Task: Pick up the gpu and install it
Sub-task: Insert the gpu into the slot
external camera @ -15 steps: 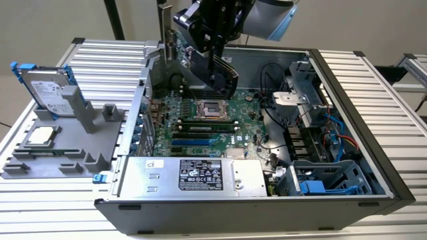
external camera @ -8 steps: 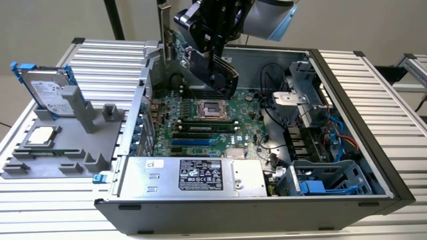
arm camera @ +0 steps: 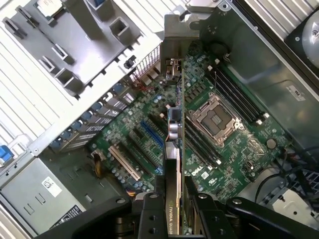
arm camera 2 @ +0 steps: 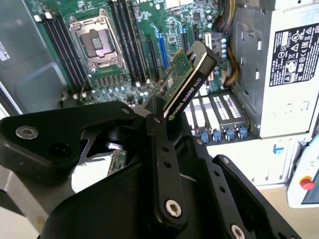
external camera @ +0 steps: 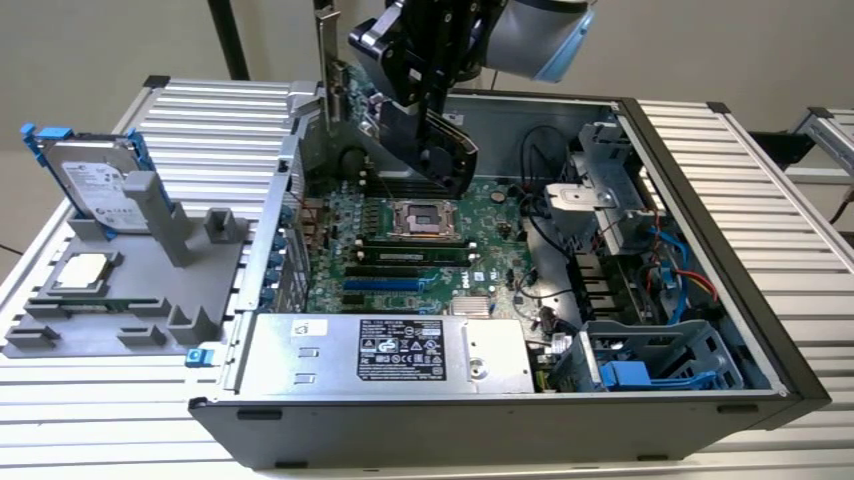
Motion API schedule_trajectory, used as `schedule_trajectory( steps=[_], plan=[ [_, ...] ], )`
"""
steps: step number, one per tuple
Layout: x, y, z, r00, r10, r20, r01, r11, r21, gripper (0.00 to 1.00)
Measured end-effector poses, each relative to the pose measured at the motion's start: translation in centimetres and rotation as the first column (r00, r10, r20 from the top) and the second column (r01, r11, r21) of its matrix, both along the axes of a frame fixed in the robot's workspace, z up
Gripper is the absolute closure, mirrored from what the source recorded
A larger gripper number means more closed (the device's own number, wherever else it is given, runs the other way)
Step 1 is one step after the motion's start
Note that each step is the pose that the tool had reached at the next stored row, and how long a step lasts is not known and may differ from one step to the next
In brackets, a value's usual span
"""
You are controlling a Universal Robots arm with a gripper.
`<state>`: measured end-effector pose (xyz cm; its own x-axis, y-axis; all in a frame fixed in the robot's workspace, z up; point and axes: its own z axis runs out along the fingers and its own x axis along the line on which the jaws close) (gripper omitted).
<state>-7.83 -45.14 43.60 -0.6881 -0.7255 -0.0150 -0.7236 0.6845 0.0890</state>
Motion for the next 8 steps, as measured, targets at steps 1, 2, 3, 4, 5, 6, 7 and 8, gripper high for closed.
schedule_trajectory(
  steps=[1,2,3,4,5,6,7,8],
  plan=[
    [0.00,0.00,0.00,1.0000,0.003,0.0000,-0.003,1.0000,0.0000,1.00],
    [0.00,0.00,0.00,1.0000,0.006,0.0000,-0.006,1.0000,0.0001,1.00],
    [0.00,0.00,0.00,1.0000,0.009,0.0000,-0.009,1.0000,0.0000,1.00],
    [0.00,0.00,0.00,0.9999,0.011,0.0000,-0.011,0.9999,0.0000,1.00],
    [0.00,0.00,0.00,0.9999,0.014,0.0000,-0.014,0.9999,0.0000,1.00],
    [0.00,0.00,0.00,0.9999,0.017,0.0000,-0.017,0.9999,0.0000,1.00],
    [0.00,0.00,0.00,0.9998,0.020,0.0000,-0.020,0.9998,0.0000,1.00],
    [0.00,0.00,0.01,0.9997,0.023,0.0000,-0.023,0.9997,0.0000,1.00]
  ],
)
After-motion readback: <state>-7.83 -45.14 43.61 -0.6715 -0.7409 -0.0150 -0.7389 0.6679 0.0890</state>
